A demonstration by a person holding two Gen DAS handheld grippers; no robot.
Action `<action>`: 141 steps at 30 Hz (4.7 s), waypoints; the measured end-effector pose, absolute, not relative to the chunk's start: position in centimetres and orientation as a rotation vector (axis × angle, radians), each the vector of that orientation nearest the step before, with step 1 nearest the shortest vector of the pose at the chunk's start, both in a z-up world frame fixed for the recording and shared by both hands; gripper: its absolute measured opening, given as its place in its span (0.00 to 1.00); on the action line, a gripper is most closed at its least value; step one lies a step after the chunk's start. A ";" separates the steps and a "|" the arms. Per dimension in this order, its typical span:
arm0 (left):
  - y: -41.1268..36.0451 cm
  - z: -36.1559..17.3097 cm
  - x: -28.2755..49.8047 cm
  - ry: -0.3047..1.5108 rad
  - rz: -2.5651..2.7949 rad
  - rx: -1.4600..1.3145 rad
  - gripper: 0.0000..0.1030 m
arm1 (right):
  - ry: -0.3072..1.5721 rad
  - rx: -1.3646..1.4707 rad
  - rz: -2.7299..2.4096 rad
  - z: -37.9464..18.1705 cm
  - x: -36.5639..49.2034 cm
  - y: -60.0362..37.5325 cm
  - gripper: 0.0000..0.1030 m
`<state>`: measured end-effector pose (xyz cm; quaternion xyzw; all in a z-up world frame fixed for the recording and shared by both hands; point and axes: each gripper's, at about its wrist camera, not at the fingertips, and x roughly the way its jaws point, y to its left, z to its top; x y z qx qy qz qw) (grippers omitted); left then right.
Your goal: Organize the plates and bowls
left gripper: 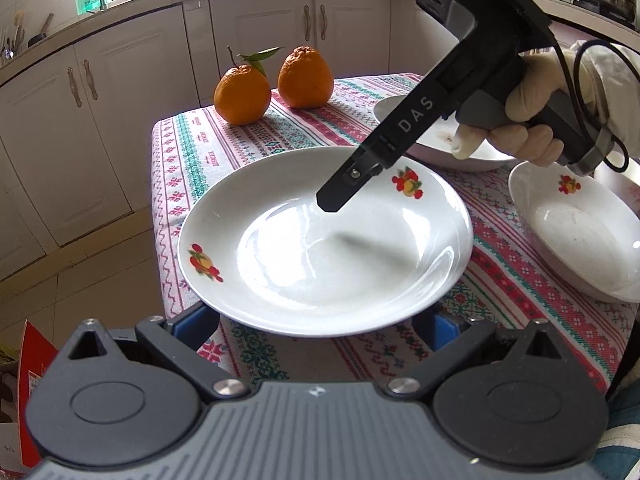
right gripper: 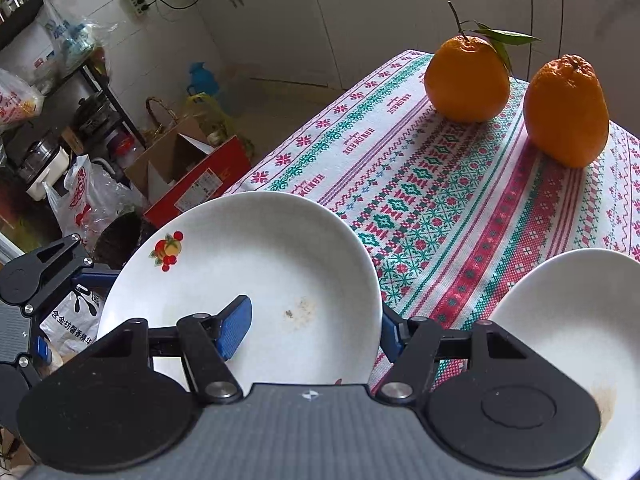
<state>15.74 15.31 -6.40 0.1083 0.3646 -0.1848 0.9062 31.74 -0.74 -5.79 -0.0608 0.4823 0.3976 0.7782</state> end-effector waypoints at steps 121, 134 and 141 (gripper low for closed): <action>-0.5 -7.6 7.1 0.691 -0.675 0.205 0.99 | 1.156 -0.269 0.752 -4.4 21.4 -18.5 0.70; 0.4 -6.5 7.1 0.684 -0.660 0.191 0.99 | 1.124 -0.245 0.761 -2.9 21.3 -18.2 0.70; 1.6 -5.3 7.1 0.670 -0.640 0.173 0.99 | 1.095 -0.261 0.780 -1.5 21.5 -16.8 0.70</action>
